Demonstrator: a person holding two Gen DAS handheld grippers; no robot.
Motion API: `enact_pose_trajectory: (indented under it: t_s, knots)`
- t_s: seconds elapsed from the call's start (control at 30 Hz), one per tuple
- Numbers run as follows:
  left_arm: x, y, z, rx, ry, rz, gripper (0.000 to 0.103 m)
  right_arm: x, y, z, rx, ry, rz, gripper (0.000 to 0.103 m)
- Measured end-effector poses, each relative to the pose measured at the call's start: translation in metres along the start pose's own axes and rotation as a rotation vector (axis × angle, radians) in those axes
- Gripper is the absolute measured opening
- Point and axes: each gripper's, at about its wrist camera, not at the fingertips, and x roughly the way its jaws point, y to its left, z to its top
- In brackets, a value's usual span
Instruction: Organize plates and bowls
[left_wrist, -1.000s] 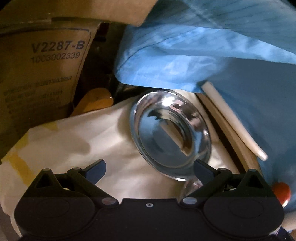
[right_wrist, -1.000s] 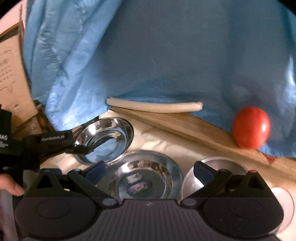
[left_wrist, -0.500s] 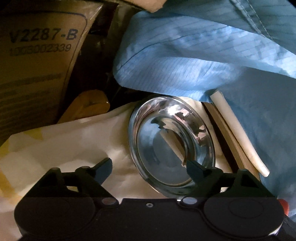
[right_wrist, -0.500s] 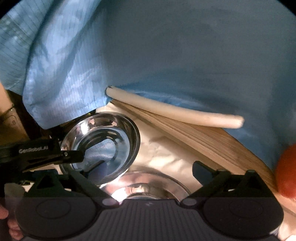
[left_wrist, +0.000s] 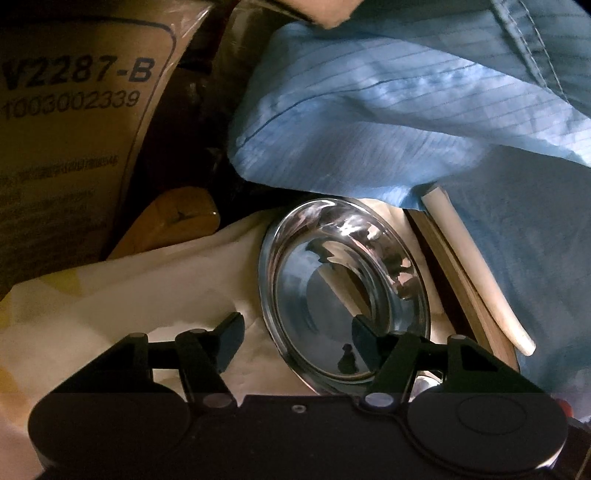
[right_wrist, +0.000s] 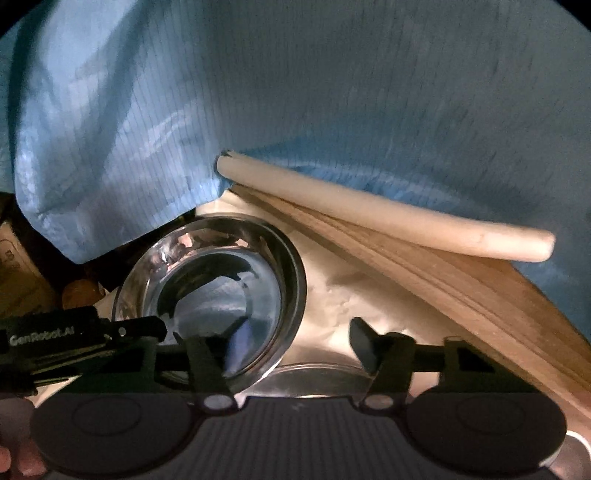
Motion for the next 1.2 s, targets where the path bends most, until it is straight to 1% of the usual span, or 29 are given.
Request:
enact_pose_trajectory:
  t_s: [0.03, 0.17, 0.2, 0.3, 0.37, 0.4, 0.43, 0.47, 0.53, 0.57, 0.77, 0.97, 1.2]
  knots:
    - [0.0, 0.0, 0.0, -0.002, 0.001, -0.001, 0.066, 0.002, 0.0, 0.001, 0.007, 0.007, 0.001, 0.056]
    - [0.001, 0.001, 0.002, 0.002, 0.003, -0.003, 0.064, 0.011, -0.001, 0.001, 0.038, 0.033, 0.023, 0.039]
    - [0.0, 0.002, 0.001, 0.003, 0.0, -0.001, 0.06, 0.012, -0.001, 0.001, 0.042, 0.039, 0.029, 0.033]
    - [0.002, 0.005, 0.002, -0.003, 0.004, -0.003, 0.046, 0.014, -0.001, 0.0, 0.05, 0.039, 0.034, 0.021]
    - [0.002, 0.008, 0.001, -0.014, 0.003, -0.026, 0.034, 0.013, -0.002, 0.0, 0.061, 0.032, 0.032, 0.017]
    - [0.003, 0.009, 0.0, -0.021, 0.008, -0.038, 0.029, 0.012, -0.002, 0.0, 0.065, 0.03, 0.029, 0.016]
    - [0.003, 0.011, -0.001, -0.025, 0.007, -0.038, 0.025, 0.012, -0.002, 0.0, 0.066, 0.029, 0.027, 0.016]
    - [0.002, 0.013, -0.002, -0.023, 0.001, -0.038, 0.023, 0.012, -0.001, -0.001, 0.067, 0.027, 0.026, 0.016]
    - [0.002, 0.016, -0.003, -0.024, -0.003, -0.036, 0.015, 0.011, -0.001, -0.002, 0.069, 0.019, 0.024, 0.016]
    - [0.002, 0.016, -0.003, -0.026, -0.004, -0.035, 0.013, 0.01, 0.0, -0.002, 0.067, 0.015, 0.022, 0.015]
    - [-0.004, 0.014, -0.006, -0.007, -0.013, -0.046, 0.014, -0.004, 0.006, -0.003, 0.035, -0.018, 0.0, 0.016]
    - [-0.015, 0.01, -0.011, 0.034, -0.029, -0.067, 0.014, -0.022, 0.003, -0.006, 0.049, -0.04, 0.004, 0.016]
    - [-0.028, 0.005, -0.018, 0.067, -0.035, -0.088, 0.014, -0.046, -0.003, -0.017, 0.065, -0.069, -0.006, 0.016]
